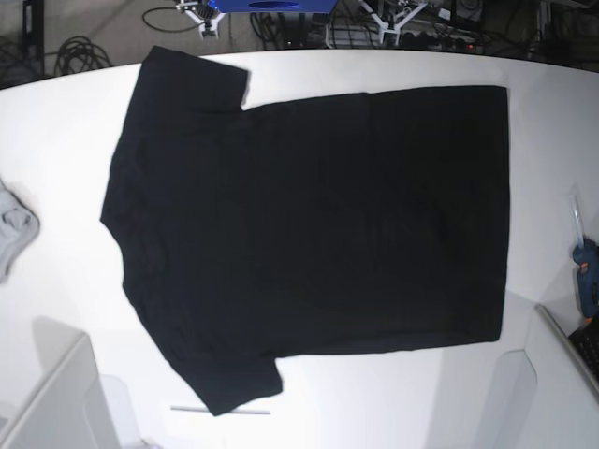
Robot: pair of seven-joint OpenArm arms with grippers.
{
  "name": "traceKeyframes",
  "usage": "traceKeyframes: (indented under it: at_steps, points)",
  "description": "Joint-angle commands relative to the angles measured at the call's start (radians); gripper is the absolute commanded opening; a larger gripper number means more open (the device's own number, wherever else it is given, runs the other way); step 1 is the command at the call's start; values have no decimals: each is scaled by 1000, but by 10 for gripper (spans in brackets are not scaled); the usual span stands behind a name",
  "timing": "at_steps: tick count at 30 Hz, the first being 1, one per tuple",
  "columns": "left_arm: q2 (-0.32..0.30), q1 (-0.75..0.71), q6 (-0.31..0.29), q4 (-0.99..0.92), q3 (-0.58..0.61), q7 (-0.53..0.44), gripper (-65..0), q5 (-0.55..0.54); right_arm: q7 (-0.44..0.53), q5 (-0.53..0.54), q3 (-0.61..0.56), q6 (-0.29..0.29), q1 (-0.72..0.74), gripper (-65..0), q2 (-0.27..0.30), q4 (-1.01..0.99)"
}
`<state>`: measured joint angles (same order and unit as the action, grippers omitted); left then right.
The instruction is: Fold the T-shirt properly
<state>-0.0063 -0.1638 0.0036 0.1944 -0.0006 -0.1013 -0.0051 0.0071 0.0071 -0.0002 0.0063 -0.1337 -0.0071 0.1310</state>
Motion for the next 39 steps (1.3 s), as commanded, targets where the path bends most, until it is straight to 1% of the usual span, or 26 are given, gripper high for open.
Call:
traceKeyframes:
  at_steps: [1, 2, 3, 4, 29, 32, 36, 39]
  points:
    - [-2, -7, 5, 1, 0, -4, -474, -2, 0, -3, -4, -13, -7, -650, 2, 0]
    - [-2, -7, 5, 1, 0, -4, -525, -2, 0, -3, -4, -13, -7, -650, 2, 0]
    - [-2, -6, 5, 1, 0, -4, -594, -2, 0, -3, -4, -13, -7, -650, 2, 0]
    - [-2, -4, 5, 1, 0, -4, -650, -2, 0, -3, -4, -13, -7, -650, 2, 0]
    - [-1, -9, 2, -5, -2, 4, -650, -3, 0, -5, -4, -13, -8, -650, 3, 28]
    - [-2, -29, 2, 3, 3, 2, -650, -2, 0, -5, -4, -13, -11, -650, 3, 28]
    - [-4, -75, 2, 24, 12, -4, -650, 9, -2, -2, 1, -13, -70, -650, 29, 85]
    - [-27, -151, 2, 135, 12, -4, -650, 11, -6, 1, 4, -13, -152, -650, 45, 190]
